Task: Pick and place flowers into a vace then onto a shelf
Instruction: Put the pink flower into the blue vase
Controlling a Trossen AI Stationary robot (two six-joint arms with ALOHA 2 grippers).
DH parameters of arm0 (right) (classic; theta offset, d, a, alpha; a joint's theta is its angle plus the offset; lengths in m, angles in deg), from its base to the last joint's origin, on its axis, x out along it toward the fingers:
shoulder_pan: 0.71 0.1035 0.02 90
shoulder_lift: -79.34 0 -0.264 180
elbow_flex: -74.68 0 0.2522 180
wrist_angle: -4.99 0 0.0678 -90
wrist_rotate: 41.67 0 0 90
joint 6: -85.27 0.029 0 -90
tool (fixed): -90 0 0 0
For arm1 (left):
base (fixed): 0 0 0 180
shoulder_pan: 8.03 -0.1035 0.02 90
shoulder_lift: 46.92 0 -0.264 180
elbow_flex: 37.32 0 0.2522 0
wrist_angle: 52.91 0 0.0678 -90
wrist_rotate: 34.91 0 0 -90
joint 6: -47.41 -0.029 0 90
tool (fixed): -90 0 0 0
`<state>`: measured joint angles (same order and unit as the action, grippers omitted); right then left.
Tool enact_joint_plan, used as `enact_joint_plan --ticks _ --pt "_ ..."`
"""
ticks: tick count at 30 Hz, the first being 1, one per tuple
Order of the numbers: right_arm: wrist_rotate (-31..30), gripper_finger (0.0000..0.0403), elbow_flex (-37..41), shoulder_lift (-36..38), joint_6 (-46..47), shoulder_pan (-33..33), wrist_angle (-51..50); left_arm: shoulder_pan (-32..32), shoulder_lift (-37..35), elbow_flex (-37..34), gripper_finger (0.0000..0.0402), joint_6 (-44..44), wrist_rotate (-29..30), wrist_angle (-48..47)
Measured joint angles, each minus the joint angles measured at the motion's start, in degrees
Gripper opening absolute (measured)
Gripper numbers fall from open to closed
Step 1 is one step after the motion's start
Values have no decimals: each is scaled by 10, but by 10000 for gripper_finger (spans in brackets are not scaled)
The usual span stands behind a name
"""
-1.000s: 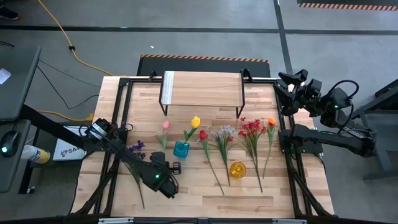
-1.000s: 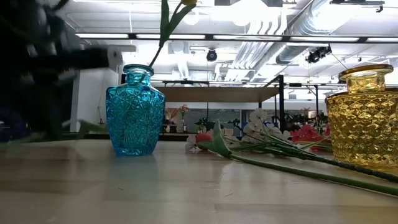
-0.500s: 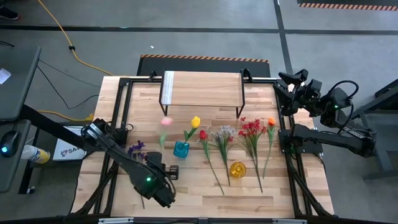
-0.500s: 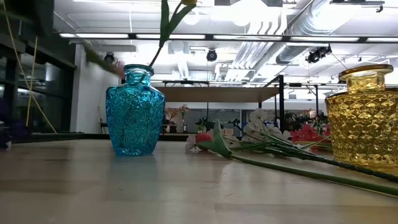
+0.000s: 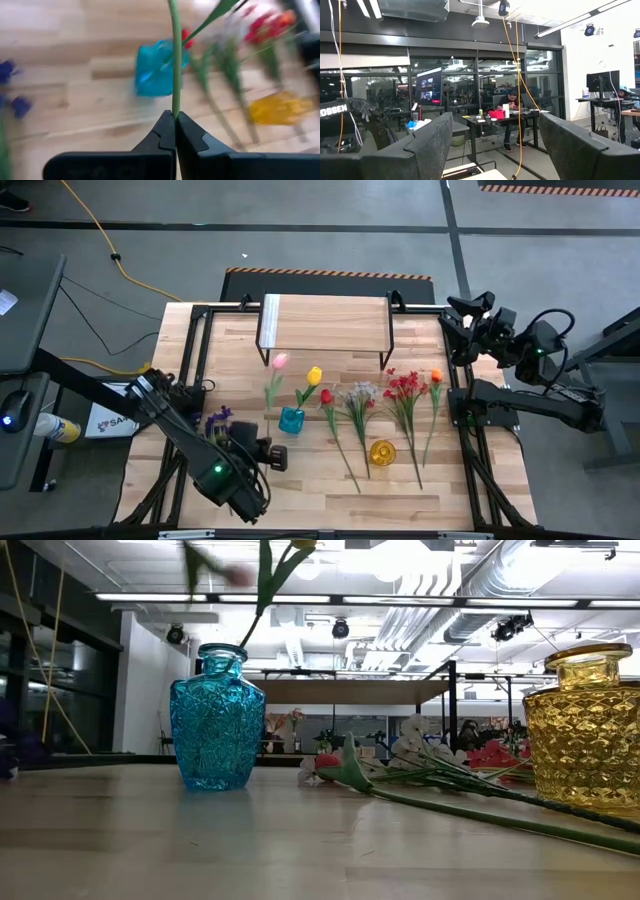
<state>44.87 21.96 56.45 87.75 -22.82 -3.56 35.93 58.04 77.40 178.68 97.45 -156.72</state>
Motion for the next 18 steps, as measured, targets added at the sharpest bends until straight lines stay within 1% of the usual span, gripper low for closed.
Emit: enact_joint_plan --ticks 9,13,18 --pt "0 287 0 0 0 0 0 -1 0 34 31 -72 135 1" --pt "0 287 0 0 0 0 0 -1 -15 39 31 -109 195 0" --pt "3 287 0 0 0 0 -1 -1 -29 53 31 -200 267 1"
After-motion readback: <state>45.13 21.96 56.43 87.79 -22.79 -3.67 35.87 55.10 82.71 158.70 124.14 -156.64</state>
